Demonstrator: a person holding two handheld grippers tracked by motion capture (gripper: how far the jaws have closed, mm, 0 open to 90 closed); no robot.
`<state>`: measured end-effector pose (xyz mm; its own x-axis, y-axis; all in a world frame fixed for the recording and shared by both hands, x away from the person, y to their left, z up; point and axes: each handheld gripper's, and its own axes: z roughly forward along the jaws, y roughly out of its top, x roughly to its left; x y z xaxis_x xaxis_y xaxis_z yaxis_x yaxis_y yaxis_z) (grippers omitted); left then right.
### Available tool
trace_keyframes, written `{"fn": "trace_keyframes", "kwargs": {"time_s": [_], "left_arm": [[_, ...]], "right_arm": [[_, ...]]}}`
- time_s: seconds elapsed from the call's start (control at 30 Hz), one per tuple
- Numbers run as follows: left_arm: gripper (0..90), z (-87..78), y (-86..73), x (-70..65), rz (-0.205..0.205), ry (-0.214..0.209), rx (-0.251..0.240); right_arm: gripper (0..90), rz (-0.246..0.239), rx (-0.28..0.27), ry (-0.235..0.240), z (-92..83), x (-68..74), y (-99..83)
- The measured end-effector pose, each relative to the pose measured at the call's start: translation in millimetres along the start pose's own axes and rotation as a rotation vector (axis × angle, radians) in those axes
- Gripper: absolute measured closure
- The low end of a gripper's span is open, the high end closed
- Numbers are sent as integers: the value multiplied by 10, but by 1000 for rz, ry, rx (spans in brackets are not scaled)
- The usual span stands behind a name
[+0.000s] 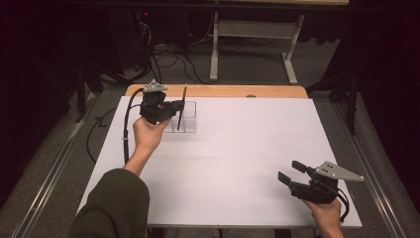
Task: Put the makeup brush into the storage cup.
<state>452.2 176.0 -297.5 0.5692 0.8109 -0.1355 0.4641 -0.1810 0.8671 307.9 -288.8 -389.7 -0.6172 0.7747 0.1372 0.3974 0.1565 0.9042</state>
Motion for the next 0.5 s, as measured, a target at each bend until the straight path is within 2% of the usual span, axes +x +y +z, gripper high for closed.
{"fn": "trace_keyframes", "kwargs": {"time_s": [0.5], "left_arm": [[822, 69, 71, 27, -3, 21, 2]], "right_arm": [[297, -7, -3, 3, 0, 2, 3]]}}
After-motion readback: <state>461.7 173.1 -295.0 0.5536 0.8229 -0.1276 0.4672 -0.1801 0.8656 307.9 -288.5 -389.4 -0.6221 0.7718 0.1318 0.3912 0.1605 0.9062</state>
